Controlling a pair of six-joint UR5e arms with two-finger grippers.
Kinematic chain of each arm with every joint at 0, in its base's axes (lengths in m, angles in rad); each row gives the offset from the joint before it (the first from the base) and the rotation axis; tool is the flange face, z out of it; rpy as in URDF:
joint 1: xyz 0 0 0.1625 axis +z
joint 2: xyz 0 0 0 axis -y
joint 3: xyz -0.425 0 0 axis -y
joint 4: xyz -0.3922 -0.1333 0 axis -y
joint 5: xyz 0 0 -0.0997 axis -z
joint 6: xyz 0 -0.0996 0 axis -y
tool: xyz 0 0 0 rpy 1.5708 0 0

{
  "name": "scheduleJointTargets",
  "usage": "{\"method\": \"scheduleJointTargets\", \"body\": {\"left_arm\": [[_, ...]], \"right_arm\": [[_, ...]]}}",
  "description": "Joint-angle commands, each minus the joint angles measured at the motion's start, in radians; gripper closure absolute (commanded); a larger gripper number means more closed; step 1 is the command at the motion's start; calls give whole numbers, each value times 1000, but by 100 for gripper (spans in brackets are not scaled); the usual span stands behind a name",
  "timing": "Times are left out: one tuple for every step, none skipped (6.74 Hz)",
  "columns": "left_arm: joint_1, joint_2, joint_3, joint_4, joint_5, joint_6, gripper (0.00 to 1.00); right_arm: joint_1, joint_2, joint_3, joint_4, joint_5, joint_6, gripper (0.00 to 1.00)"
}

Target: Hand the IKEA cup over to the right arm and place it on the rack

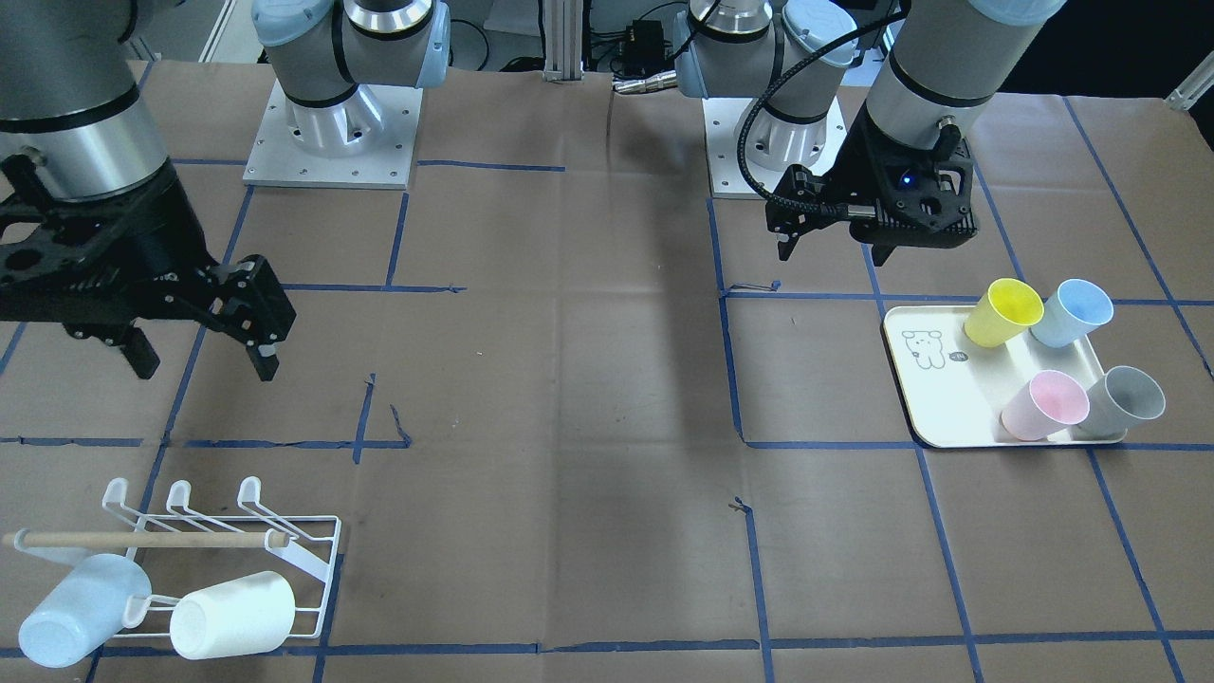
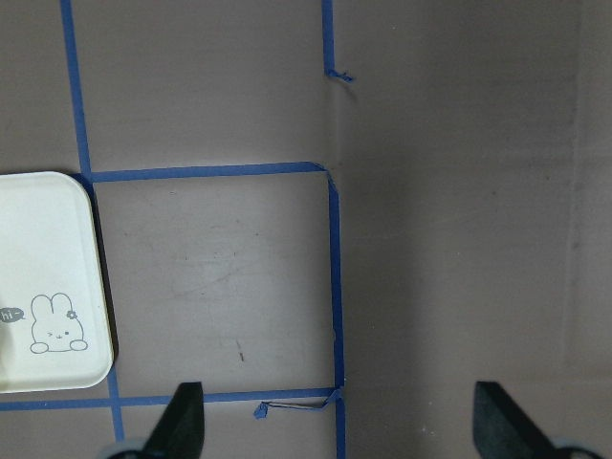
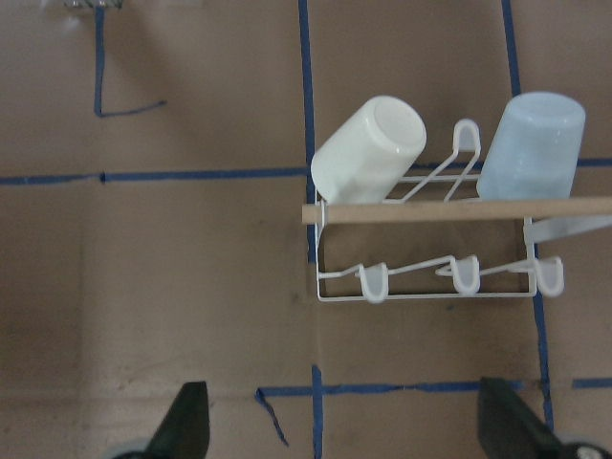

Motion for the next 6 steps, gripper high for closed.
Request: {"method": "scheduleJointTargets", "body": {"left_arm": [[0,2,-1,-1,0,0,1],[0,4,-1,-1,0,0,1],[0,2,-3,-1,0,-2,1],[0,1,-4,-1,0,0,1],[0,-1,-3,-1,0,-2,1],[0,-4,0,-1,0,0,0]], "right_arm": [[52,-72,-4,240,-18,18,0],[53,-103,2,279,-19,18,0],[54,-118,15,297,-16,18,0],[53,-118,32,292,-15,18,0],[53,-118,48,282,-16,18,0],[53,-117,48,281,-16,18,0]]}}
